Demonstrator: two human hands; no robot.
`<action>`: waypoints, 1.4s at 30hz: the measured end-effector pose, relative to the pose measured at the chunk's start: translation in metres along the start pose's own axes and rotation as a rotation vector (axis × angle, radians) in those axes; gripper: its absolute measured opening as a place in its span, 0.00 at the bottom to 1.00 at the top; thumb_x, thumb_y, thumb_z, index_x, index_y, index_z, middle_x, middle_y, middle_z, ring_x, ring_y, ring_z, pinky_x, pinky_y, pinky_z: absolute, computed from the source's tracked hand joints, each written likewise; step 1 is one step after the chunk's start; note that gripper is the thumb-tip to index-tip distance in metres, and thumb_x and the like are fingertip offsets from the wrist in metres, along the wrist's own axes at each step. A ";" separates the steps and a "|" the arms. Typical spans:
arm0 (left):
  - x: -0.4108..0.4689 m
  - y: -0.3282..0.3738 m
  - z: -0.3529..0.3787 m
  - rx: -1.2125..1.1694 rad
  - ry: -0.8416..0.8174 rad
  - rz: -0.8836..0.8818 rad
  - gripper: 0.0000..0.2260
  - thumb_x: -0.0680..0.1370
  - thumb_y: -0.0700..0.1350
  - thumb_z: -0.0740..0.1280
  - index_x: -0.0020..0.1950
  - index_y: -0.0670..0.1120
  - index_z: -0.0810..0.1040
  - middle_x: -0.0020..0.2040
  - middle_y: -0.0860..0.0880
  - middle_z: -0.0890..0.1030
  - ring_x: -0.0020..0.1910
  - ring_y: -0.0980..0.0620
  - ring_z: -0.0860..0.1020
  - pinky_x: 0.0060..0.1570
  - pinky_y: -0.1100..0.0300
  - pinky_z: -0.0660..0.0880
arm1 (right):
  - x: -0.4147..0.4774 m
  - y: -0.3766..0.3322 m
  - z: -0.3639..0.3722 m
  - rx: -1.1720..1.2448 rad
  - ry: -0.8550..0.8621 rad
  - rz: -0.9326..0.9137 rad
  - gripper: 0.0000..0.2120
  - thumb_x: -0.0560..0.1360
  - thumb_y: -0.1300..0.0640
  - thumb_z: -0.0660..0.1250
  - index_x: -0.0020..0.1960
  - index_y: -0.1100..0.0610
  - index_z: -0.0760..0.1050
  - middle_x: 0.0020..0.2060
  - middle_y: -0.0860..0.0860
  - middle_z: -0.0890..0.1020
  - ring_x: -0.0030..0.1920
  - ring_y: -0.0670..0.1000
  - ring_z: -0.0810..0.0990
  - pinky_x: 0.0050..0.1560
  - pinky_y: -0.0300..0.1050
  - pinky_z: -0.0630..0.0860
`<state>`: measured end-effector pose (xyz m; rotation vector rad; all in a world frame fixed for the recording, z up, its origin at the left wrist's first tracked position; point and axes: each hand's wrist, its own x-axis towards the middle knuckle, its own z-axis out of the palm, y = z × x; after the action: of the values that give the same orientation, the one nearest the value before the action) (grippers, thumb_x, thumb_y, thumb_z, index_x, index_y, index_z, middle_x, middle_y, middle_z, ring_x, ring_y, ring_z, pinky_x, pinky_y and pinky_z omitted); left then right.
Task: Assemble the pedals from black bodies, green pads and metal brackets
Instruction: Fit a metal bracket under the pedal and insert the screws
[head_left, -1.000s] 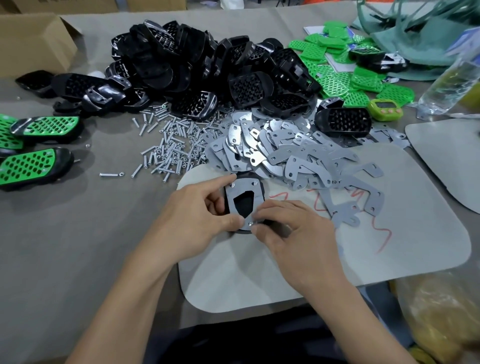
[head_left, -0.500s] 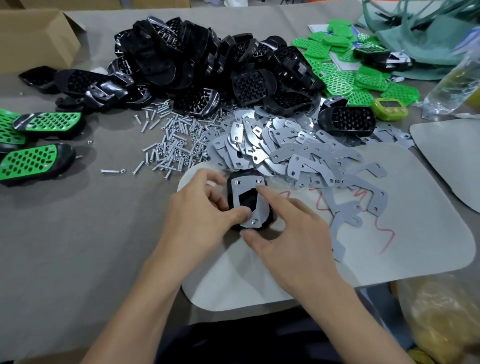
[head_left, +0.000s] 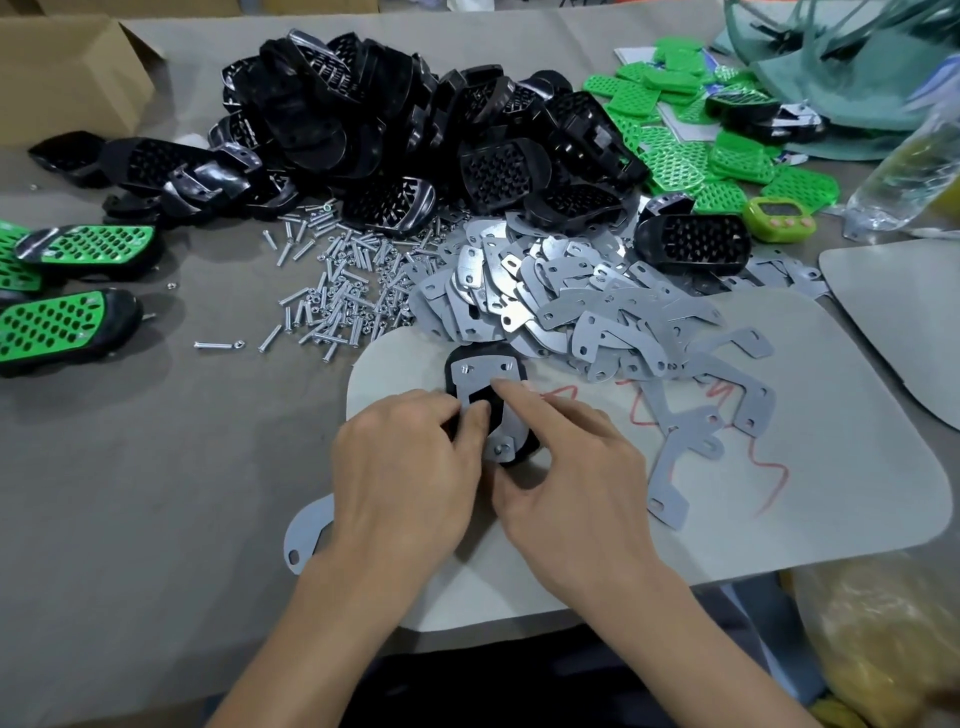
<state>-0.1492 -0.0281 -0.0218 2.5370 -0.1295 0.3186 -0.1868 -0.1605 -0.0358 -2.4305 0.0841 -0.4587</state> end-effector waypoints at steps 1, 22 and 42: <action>0.001 0.001 0.000 0.024 -0.008 -0.005 0.19 0.79 0.53 0.70 0.31 0.47 0.76 0.28 0.52 0.73 0.30 0.46 0.70 0.32 0.55 0.61 | 0.000 0.000 -0.002 0.014 -0.037 0.026 0.28 0.67 0.48 0.68 0.68 0.43 0.77 0.55 0.44 0.85 0.58 0.49 0.80 0.59 0.31 0.68; 0.047 -0.025 0.005 -0.383 -0.159 -0.151 0.12 0.70 0.47 0.79 0.45 0.65 0.86 0.43 0.61 0.83 0.33 0.62 0.76 0.35 0.72 0.68 | -0.006 0.003 0.009 -0.139 0.026 -0.114 0.23 0.74 0.47 0.67 0.67 0.53 0.80 0.60 0.51 0.84 0.63 0.52 0.80 0.59 0.51 0.79; 0.049 -0.026 0.005 -0.388 -0.153 -0.186 0.11 0.68 0.49 0.81 0.39 0.66 0.85 0.39 0.66 0.82 0.33 0.63 0.80 0.33 0.74 0.69 | 0.051 -0.018 0.004 -0.233 -0.174 0.221 0.05 0.76 0.49 0.63 0.45 0.50 0.70 0.41 0.48 0.78 0.40 0.55 0.77 0.40 0.47 0.69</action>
<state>-0.0970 -0.0101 -0.0270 2.1645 -0.0110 0.0210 -0.1383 -0.1530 -0.0124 -2.6378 0.3444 -0.1436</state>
